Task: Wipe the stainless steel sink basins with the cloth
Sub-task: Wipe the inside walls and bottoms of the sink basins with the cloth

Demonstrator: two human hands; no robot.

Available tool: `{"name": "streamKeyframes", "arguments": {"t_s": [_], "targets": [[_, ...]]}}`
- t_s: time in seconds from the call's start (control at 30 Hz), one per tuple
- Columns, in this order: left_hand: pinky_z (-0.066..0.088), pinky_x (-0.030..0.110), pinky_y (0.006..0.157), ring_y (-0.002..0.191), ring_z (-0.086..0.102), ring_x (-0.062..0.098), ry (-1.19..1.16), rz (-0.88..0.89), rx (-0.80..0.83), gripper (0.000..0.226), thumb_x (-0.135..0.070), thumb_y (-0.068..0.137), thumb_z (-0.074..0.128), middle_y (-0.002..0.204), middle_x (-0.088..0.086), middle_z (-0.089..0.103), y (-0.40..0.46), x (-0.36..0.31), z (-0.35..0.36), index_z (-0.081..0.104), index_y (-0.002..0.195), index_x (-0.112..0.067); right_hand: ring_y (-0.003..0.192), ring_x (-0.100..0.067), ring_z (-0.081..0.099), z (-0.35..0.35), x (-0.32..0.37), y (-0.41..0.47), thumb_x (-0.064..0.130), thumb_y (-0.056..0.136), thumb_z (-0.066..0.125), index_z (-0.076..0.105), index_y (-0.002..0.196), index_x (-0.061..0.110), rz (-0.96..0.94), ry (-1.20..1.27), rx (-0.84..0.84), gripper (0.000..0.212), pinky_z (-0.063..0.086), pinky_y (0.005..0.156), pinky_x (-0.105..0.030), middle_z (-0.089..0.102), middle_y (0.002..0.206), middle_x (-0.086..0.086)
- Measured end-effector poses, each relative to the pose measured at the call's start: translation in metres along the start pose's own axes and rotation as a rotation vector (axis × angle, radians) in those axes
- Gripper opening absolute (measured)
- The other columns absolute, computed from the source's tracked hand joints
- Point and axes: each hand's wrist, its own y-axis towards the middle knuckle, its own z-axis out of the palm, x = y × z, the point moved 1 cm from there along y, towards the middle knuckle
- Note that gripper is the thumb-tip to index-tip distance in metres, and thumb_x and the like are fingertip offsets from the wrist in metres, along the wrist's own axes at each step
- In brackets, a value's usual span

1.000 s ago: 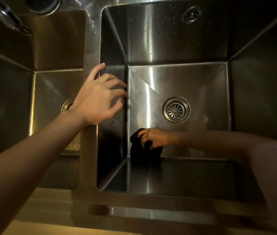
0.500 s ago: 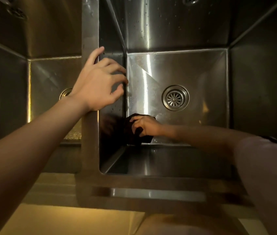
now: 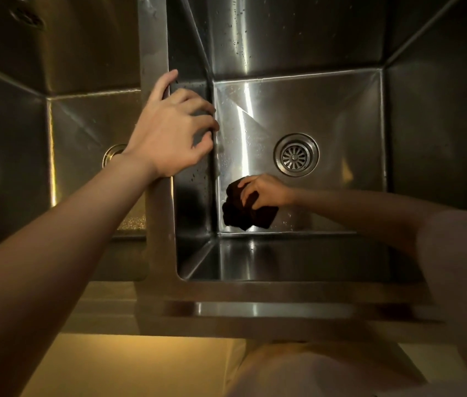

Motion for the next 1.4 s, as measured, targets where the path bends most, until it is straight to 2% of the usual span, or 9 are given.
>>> {"name": "streamKeyframes", "arguments": {"t_s": [0.2,0.3,0.47,0.73,0.87,1.0,1.1,1.23,1.4], "targets": [[0.009,0.049,0.118,0.113,0.056,0.020,0.016,0.004,0.018,0.038,-0.037,0.090,0.040,0.113,-0.002,0.068,-0.002,0.000,0.001,0.074,0.101,-0.025,0.126,-0.008,0.047,0.040,0.028,0.008,0.013,0.068,0.076,0.072,0.097,0.028,-0.072,0.000,0.085,0.033,0.039,0.092,-0.023,0.049,0.138,0.008],[0.010,0.050,0.118,0.113,0.056,0.020,0.023,0.012,0.025,0.037,-0.036,0.090,0.040,0.113,-0.002,0.068,-0.002,0.000,0.000,0.074,0.100,-0.025,0.133,-0.009,0.041,0.037,0.019,-0.005,0.011,0.069,0.074,0.073,0.097,0.027,-0.107,-0.003,0.138,0.032,0.044,0.096,-0.033,0.056,0.131,0.008],[0.010,0.052,0.117,0.114,0.056,0.020,0.018,0.011,0.035,0.039,-0.037,0.090,0.039,0.113,-0.002,0.069,-0.001,-0.001,-0.002,0.074,0.102,-0.024,0.127,-0.018,0.050,0.013,-0.020,-0.043,0.007,0.067,0.074,0.074,0.089,0.020,-0.082,-0.029,0.186,0.026,0.044,0.097,-0.041,0.064,0.120,0.002],[0.007,0.051,0.118,0.117,0.054,0.021,0.035,0.013,0.057,0.044,-0.039,0.091,0.034,0.115,0.000,0.068,0.000,-0.002,-0.004,0.073,0.104,-0.022,0.125,-0.018,0.051,-0.030,-0.046,-0.029,0.010,0.069,0.076,0.075,0.095,0.025,0.147,0.098,-0.243,0.030,0.031,0.102,-0.029,0.056,0.132,-0.002],[0.008,0.051,0.118,0.116,0.055,0.022,0.043,0.015,0.058,0.044,-0.039,0.091,0.035,0.114,0.001,0.069,0.000,-0.003,-0.004,0.074,0.103,-0.022,0.124,-0.016,0.051,-0.016,-0.033,-0.026,0.009,0.068,0.074,0.074,0.093,0.025,0.120,0.106,-0.227,0.030,0.033,0.101,-0.026,0.055,0.132,0.001],[0.009,0.051,0.117,0.116,0.055,0.020,0.045,0.012,0.050,0.043,-0.040,0.091,0.036,0.113,-0.001,0.069,-0.001,-0.002,-0.003,0.074,0.102,-0.024,0.124,-0.019,0.052,0.017,-0.028,-0.052,0.007,0.068,0.074,0.074,0.093,0.020,0.015,0.071,-0.031,0.028,0.042,0.102,-0.041,0.062,0.123,0.001],[0.008,0.051,0.118,0.117,0.054,0.020,0.044,0.018,0.063,0.042,-0.040,0.092,0.036,0.115,-0.001,0.068,-0.001,-0.002,-0.002,0.073,0.103,-0.024,0.129,-0.015,0.046,0.028,-0.040,-0.076,0.006,0.067,0.076,0.074,0.091,0.017,-0.025,0.066,0.019,0.027,0.042,0.102,-0.043,0.069,0.112,0.005],[0.008,0.051,0.118,0.118,0.053,0.020,0.043,0.013,0.062,0.041,-0.040,0.091,0.036,0.117,-0.002,0.067,-0.001,-0.002,-0.002,0.072,0.105,-0.025,0.126,-0.016,0.049,0.008,-0.056,-0.079,0.007,0.067,0.076,0.075,0.091,0.020,0.029,0.071,-0.060,0.027,0.043,0.101,-0.043,0.067,0.114,0.002],[0.010,0.053,0.117,0.116,0.054,0.021,0.046,0.017,0.052,0.040,-0.039,0.090,0.038,0.116,-0.002,0.067,0.000,-0.003,-0.002,0.073,0.104,-0.024,0.124,-0.018,0.051,-0.016,-0.051,-0.043,0.012,0.070,0.075,0.073,0.095,0.028,0.153,0.141,-0.299,0.030,0.038,0.106,-0.036,0.056,0.132,0.000]]}}
